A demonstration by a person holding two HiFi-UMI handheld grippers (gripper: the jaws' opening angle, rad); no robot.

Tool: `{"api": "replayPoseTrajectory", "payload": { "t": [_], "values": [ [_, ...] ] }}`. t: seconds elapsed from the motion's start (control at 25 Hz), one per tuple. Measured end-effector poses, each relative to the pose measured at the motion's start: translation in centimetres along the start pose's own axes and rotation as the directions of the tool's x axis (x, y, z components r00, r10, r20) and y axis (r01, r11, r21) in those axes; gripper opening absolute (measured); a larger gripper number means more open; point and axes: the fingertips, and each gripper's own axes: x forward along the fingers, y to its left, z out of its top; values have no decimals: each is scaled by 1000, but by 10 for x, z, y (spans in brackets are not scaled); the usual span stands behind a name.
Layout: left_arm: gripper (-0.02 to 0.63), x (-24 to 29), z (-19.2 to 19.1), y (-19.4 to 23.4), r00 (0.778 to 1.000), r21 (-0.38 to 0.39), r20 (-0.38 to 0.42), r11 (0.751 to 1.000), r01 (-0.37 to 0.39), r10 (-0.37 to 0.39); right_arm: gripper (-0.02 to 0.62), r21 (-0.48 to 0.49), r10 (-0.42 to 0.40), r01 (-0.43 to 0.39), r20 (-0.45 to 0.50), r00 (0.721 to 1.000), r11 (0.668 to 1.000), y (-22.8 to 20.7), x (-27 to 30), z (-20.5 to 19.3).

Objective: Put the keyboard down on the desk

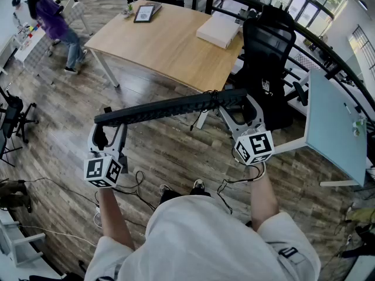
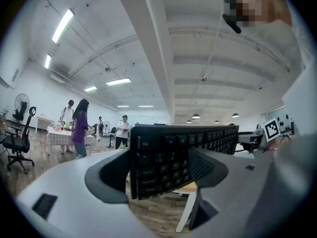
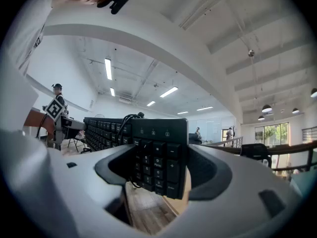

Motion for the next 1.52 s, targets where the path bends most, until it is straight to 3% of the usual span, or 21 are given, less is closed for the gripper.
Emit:
{"api": "replayPoseTrajectory", "payload": {
  "t": [0.68,1.0,1.24,1.52],
  "values": [
    [359,-17,-23,26,999,-41,-37,999,17,-18,325,-23,-7,7,-36,999,1000,33,3,-7],
    [359,-13,-18,55,996,-35,-32,996,81,-82,325,-23,-60,59,-38,997,998,58,12,-4],
    [359,2,-28,75,993,-41,-57,994,101,-104,325,-15,-81,80,-59,995,997,66,26,-18],
    [359,44,-34,90,995,-49,-55,995,85,-88,325,-13,-61,60,-67,996,998,44,72,-29]
  ]
}}
